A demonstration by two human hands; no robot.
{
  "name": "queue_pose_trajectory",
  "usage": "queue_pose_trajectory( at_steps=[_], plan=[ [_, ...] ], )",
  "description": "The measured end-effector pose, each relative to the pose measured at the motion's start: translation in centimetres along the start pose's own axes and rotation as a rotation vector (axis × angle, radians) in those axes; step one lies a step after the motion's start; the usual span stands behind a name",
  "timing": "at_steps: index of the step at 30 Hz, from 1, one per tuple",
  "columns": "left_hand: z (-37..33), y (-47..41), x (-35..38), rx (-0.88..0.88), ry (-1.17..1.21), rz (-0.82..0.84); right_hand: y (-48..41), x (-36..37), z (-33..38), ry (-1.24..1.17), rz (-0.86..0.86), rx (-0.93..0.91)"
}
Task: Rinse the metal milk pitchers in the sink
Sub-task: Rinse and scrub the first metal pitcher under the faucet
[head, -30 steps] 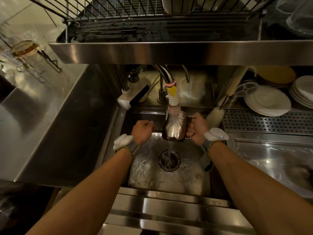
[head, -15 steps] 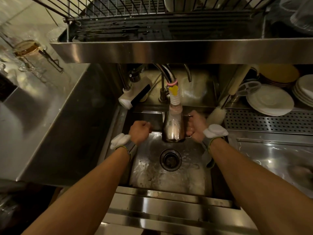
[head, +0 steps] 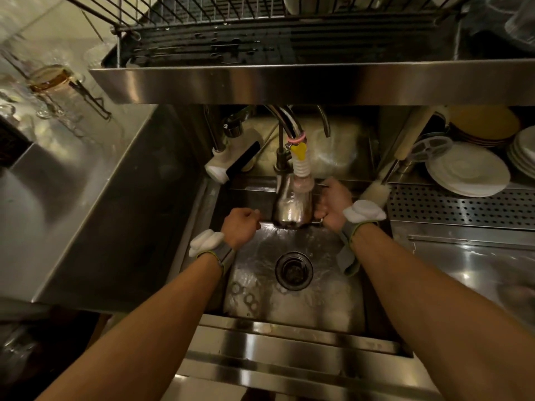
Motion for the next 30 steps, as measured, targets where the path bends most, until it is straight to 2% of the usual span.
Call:
queue_pose_trajectory(
  at_steps=[4, 8, 12, 15, 22, 25, 28, 30],
  plan=[
    [0.0, -0.2, -0.3, -0.007, 0.012, -0.019, 1.1, -1.3, -1.6, 0.035, -0.023, 0.042],
    [0.3, 0.3, 0.1, -0.021, 0.012, -0.003, 1.1, -1.6, -0.2, 0.037, -0.093, -0.029],
    [0.0, 0.5, -0.1, -0.028, 0.001, -0.022, 3.2, 2.4, -1.5, -0.079, 0.126, 0.050],
    [-0.2, 0.4, -0.6, -0.018, 0.031, -0.030, 4.1, 2.6, -1.9, -0.050, 0.227, 0.057],
    [0.0, 0.8, -0.3, -0.052, 0.084, 0.012, 4.2, 1.9, -2.9, 0.029, 0.115, -0.064],
    [-1.3, 1.7, 0.6, -0.032, 0.134, 0.114, 3.7, 0.7, -2.4, -0.005, 0.103, -0.064],
    [-2.9, 2.5, 1.9, -0.035, 0.256, 0.283, 3.4, -0.6, -2.0, -0.123, 0.215, 0.036],
    [-3.9, 2.5, 3.0, -0.035, 0.319, 0.352, 3.3, -1.2, -2.1, -0.154, 0.224, 0.087]
  ],
)
Point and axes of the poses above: each hand's wrist, its own y-axis away from the middle knuckle, its own x-axis out of the palm, z = x × y, the point moved 1 cm from there along -y, towards the middle knuckle, and after that the axes turned 5 degrees about -x, right-handed, at the moved point
